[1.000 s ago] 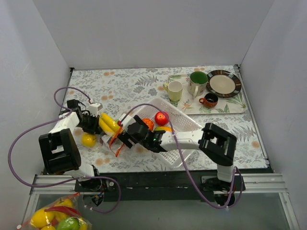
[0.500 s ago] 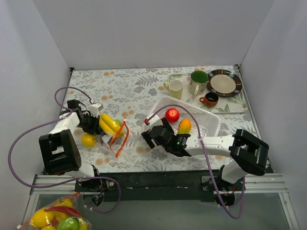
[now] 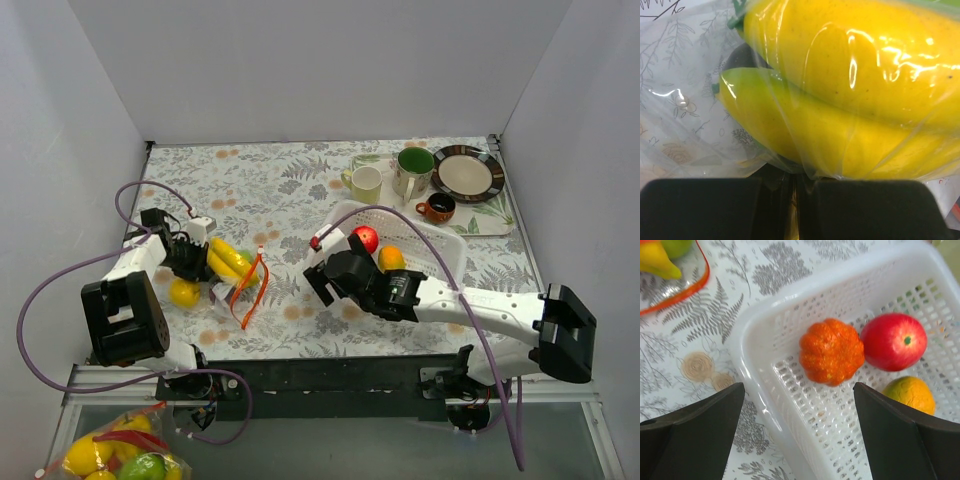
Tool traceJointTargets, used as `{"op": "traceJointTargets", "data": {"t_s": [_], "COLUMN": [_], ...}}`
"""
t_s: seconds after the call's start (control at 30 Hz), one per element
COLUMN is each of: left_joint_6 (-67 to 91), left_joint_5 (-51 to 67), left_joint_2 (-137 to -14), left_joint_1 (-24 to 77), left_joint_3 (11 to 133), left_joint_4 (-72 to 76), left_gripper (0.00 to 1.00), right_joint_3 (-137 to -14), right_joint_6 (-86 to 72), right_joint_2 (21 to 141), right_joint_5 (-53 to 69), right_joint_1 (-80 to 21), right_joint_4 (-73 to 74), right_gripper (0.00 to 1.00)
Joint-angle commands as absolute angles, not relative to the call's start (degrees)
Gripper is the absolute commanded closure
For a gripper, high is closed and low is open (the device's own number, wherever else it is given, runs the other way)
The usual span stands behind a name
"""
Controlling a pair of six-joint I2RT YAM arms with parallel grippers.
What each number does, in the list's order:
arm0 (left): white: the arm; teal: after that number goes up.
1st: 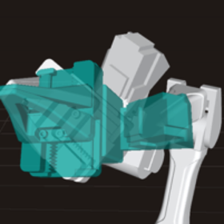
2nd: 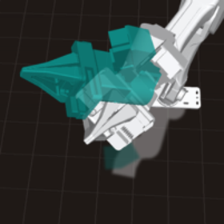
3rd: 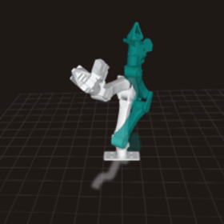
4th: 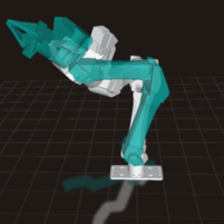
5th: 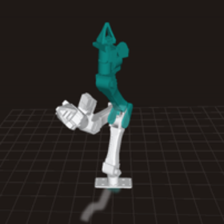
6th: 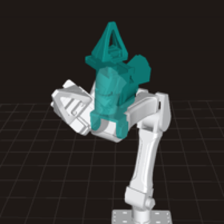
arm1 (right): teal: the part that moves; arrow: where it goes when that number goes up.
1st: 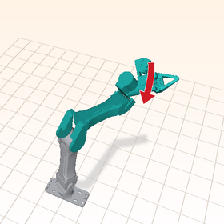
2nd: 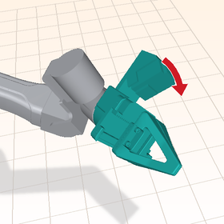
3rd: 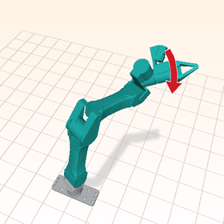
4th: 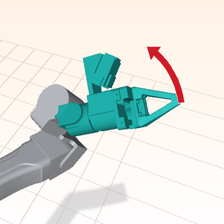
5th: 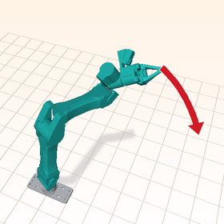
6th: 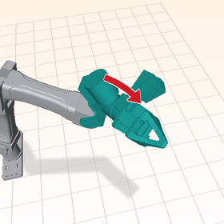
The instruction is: Open the zip-top bag and remove the fake food
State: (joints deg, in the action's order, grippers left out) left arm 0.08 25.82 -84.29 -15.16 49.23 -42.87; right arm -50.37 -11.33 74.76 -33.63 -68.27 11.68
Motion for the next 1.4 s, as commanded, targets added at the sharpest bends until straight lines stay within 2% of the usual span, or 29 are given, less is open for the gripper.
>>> {"op": "traceJointTargets", "data": {"t_s": [0.0, 0.1, 0.23, 0.37, 0.63, 0.93, 1.37], "left_joint_6": [-1.7, -2.0, -4.0, -4.8, -3.4, -4.1, -9.1], "left_joint_5": [22.6, 22.2, 20.7, 20.3, 19.6, 17.1, 16.5], "left_joint_2": [-82.7, -82.0, -79.6, -79.1, -81.4, -85.1, -86.7], "left_joint_1": [-15.0, -15.0, -15.1, -15.1, -15.0, -15.0, -15.0], "left_joint_3": [47.6, 46.5, 45.3, 44.1, 43.8, 41.7, 42.6], "left_joint_4": [-45.8, -46.1, -46.3, -45.7, -42.6, -39.3, -43.1], "left_gripper": [1.00, 1.00, 1.00, 1.00, 1.00, 1.00, 1.00], "right_joint_3": [-61.1, -65.6, -67.9, -65.3, -72.4, -70.8, -81.0], "right_joint_6": [-7.0, -4.1, -6.5, -6.2, -0.5, 5.3, 6.7], "right_joint_2": [79.1, 84.1, 87.8, 87.2, 100.6, 108.5, 120.4], "right_joint_5": [-33.1, -31.6, -33.0, -31.0, -23.0, -18.3, -11.1], "right_joint_1": [-69.3, -71.3, -73.1, -75.3, -76.8, -76.6, -71.3], "right_joint_4": [14.3, 11.2, 16.1, 6.7, -2.4, -16.8, -19.1], "right_gripper": [0.01, 0.01, 0.01, 0.01, 0.01, 0.01, 0.01]}}
